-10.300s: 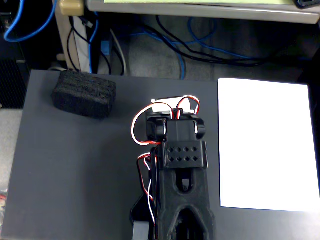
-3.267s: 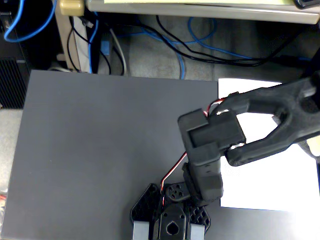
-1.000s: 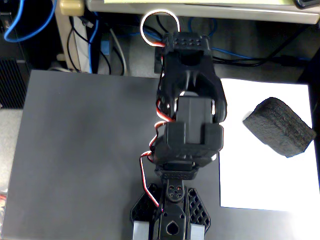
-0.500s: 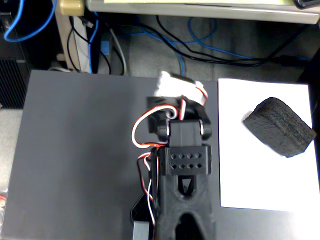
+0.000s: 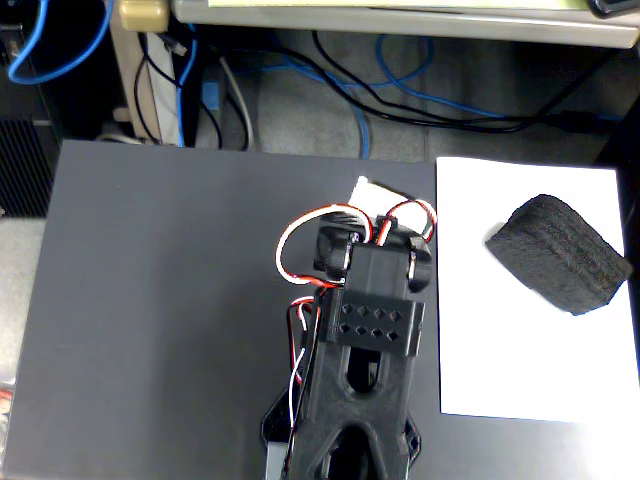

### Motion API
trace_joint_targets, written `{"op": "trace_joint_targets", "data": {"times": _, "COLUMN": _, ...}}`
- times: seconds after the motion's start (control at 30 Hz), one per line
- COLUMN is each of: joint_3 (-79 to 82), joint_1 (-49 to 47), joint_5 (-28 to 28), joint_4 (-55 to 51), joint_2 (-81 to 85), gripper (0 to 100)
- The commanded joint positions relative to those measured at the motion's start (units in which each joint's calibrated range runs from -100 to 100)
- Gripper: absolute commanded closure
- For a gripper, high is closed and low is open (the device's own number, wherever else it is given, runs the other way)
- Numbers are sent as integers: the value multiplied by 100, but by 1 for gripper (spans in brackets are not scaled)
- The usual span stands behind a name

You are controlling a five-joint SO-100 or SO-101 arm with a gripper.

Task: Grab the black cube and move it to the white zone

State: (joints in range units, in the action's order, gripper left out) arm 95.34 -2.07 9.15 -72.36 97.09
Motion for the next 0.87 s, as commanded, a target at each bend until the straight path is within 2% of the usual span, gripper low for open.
{"op": "trace_joint_targets", "data": {"times": 0.0, "joint_3": 403, "joint_1": 38, "joint_5": -381, "joint_4": 169, "joint_2": 48, "gripper": 98}}
{"op": "trace_joint_targets", "data": {"times": 0.83, "joint_3": 466, "joint_1": 8, "joint_5": -376, "joint_4": 203, "joint_2": 48, "gripper": 99}}
